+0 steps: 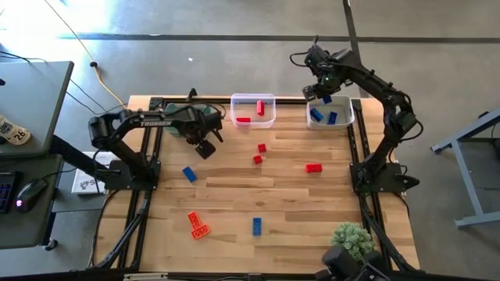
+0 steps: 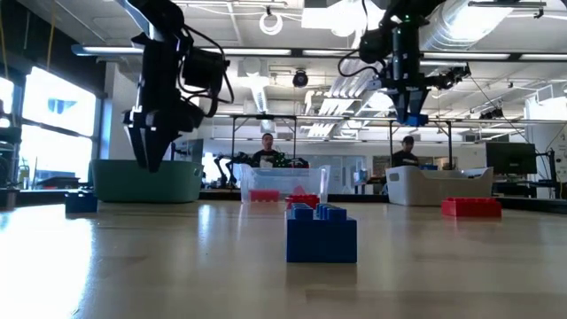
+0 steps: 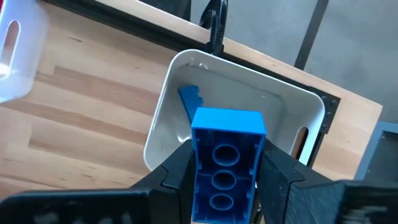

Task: Sort & place blocks by color
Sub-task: Put the blue game piece into the white bin

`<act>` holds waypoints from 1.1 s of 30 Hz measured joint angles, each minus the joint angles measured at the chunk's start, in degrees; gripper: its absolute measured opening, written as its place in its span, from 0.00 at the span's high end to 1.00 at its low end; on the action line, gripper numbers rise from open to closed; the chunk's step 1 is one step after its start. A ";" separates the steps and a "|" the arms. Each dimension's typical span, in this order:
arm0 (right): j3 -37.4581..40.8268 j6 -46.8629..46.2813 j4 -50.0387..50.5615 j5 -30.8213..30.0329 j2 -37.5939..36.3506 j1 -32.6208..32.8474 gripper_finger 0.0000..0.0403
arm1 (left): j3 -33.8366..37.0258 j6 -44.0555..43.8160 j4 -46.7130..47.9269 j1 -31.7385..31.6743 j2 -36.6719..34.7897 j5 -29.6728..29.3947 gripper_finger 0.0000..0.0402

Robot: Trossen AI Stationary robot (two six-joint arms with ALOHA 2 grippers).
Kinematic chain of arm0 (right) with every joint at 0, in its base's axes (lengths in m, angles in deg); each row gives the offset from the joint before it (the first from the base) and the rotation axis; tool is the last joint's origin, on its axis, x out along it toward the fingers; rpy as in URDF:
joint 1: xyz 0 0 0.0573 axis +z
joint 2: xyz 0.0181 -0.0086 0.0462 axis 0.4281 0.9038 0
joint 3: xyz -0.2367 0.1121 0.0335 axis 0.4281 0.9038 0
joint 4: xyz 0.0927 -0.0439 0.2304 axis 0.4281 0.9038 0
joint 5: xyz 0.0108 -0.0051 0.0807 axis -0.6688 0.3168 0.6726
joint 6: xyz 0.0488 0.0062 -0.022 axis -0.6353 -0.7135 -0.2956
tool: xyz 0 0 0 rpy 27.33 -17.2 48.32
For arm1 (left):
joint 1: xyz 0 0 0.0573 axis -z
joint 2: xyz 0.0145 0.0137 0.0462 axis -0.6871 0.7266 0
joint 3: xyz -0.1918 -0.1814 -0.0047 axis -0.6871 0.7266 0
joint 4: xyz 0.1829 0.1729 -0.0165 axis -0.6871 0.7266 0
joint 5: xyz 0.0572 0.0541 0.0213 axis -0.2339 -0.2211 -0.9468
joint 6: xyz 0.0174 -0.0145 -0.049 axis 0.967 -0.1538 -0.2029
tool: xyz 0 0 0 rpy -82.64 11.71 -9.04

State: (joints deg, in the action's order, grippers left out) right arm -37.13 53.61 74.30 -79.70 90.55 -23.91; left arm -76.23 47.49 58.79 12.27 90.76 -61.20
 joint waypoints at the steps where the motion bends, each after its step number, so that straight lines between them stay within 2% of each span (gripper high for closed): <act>1: 0.00 0.23 0.00 0.10 0.00 -0.28 0.74 | 0.00 0.17 -0.01 -0.70 0.00 -0.05 0.38; 20: 0.00 4.94 0.00 1.92 0.00 -2.91 0.74 | 0.00 3.18 -4.80 -10.26 0.00 -2.48 0.38; 27: 0.00 4.96 0.80 3.36 0.00 -2.88 0.74 | -0.02 4.52 -6.00 -10.85 0.00 -2.34 0.38; 33: 0.00 3.36 4.08 3.28 0.00 -2.85 0.74 | -0.02 4.54 -6.10 -8.90 -1.94 1.99 0.38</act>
State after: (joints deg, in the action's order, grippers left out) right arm -37.13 56.97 78.38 -76.42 90.55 -26.76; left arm -76.25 52.03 52.69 3.37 88.82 -59.21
